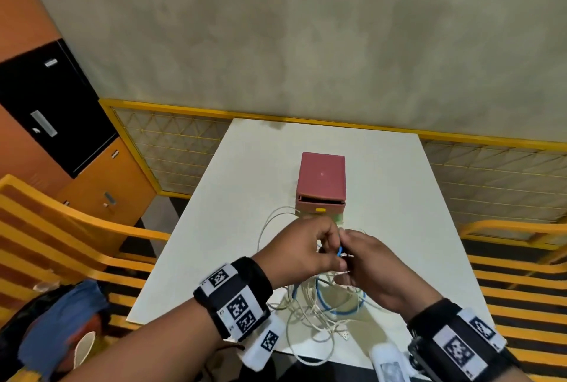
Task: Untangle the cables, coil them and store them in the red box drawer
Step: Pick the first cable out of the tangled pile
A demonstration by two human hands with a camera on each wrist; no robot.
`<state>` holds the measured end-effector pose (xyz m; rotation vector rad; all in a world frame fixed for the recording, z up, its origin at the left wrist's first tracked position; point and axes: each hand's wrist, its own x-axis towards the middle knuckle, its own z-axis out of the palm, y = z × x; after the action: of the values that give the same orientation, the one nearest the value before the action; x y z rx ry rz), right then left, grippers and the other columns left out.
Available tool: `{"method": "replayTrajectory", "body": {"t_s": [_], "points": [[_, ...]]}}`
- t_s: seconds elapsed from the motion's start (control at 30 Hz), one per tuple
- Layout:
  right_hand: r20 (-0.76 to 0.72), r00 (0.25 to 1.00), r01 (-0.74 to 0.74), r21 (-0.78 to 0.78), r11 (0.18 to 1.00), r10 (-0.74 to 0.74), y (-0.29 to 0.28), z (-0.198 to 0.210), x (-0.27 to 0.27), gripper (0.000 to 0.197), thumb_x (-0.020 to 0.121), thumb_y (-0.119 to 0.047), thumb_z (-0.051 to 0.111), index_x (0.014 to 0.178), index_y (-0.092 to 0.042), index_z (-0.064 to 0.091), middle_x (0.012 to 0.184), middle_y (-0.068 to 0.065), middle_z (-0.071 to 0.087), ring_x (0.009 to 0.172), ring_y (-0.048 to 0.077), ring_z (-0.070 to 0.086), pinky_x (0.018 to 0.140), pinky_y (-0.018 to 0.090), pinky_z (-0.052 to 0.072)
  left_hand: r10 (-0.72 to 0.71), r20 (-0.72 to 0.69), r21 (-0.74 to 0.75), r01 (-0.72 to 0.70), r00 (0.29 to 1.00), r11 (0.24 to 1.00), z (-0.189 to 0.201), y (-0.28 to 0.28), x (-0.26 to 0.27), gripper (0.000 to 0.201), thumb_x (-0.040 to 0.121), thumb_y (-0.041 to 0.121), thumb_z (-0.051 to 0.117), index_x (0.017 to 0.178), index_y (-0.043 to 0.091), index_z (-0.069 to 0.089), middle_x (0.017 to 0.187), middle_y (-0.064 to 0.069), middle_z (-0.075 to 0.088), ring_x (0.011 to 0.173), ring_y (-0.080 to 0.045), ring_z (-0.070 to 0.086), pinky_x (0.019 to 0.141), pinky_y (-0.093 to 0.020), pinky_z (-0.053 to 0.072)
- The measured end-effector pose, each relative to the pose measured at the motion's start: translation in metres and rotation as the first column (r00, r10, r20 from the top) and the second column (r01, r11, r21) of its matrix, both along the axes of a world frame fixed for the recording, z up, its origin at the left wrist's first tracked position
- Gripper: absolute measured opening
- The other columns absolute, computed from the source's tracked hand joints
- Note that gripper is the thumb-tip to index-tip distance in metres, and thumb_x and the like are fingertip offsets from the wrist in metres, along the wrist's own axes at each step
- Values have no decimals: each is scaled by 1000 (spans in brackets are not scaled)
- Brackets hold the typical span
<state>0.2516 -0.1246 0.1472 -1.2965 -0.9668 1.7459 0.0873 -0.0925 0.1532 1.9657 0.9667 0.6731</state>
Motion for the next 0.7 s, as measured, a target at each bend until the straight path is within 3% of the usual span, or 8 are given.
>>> {"method": "replayTrajectory", "body": {"t_s": [0.1,0.17,0.3,0.4,0.5,0.57,0.63,0.7], "points": [[43,999,27,-4,1000,-27,3,2,-4,11,97,-12,51,90,-11,59,76,9,60,56,16,57,51,28,45,-27,-105,144,42,994,989,-3,0,-2,18,75,37,72,78,35,55,87,9,63,93,-7,57,87,-34,49],[181,984,-16,75,997,3,4,10,-4,13,96,-10,50,101,-16,60,73,11,66,58,22,62,49,27,43,44,-43,154,-37,998,987,-5,1,-3,19,78,44,68,79,28,57,82,7,65,85,-8,61,80,-36,51],[357,934,-118,242,963,25,7,26,-3,35,98,-7,44,114,-36,56,86,17,73,65,21,68,51,27,44,312,135,-45,-309,940,950,-6,18,-2,35,76,58,65,71,24,56,63,4,55,60,-11,50,62,-35,45],[388,919,-216,344,914,71,10,39,-2,33,96,0,45,100,-26,65,85,9,71,67,13,66,56,17,45,142,99,-222,-118,985,968,-7,26,-5,45,86,69,51,81,27,66,76,1,62,76,-16,60,83,-48,53],[477,875,-292,387,875,82,13,41,-1,32,94,0,51,88,-26,68,87,-1,71,71,8,67,59,15,48,88,263,-283,-10,961,959,3,24,2,43,99,46,43,106,11,67,89,-7,64,75,-18,60,74,-34,50],[565,825,-281,399,873,8,16,32,1,15,93,-15,59,89,-25,70,88,0,71,77,14,67,67,30,54,203,361,-316,-86,910,945,11,26,9,34,102,31,40,107,16,71,97,-4,71,84,-14,68,75,-27,53],[525,840,-95,392,915,-138,16,23,4,9,91,-27,64,86,-22,70,80,-2,68,69,13,62,67,36,54,293,402,-316,-169,867,933,17,31,12,36,105,27,37,100,23,72,98,3,74,94,-11,70,83,-28,55],[388,908,83,208,975,-160,15,18,5,30,94,-38,58,80,-12,67,76,7,64,65,16,59,63,37,53,342,443,-302,-221,829,927,24,38,10,38,103,34,37,93,21,72,86,4,72,83,-14,69,77,-31,54]]}}
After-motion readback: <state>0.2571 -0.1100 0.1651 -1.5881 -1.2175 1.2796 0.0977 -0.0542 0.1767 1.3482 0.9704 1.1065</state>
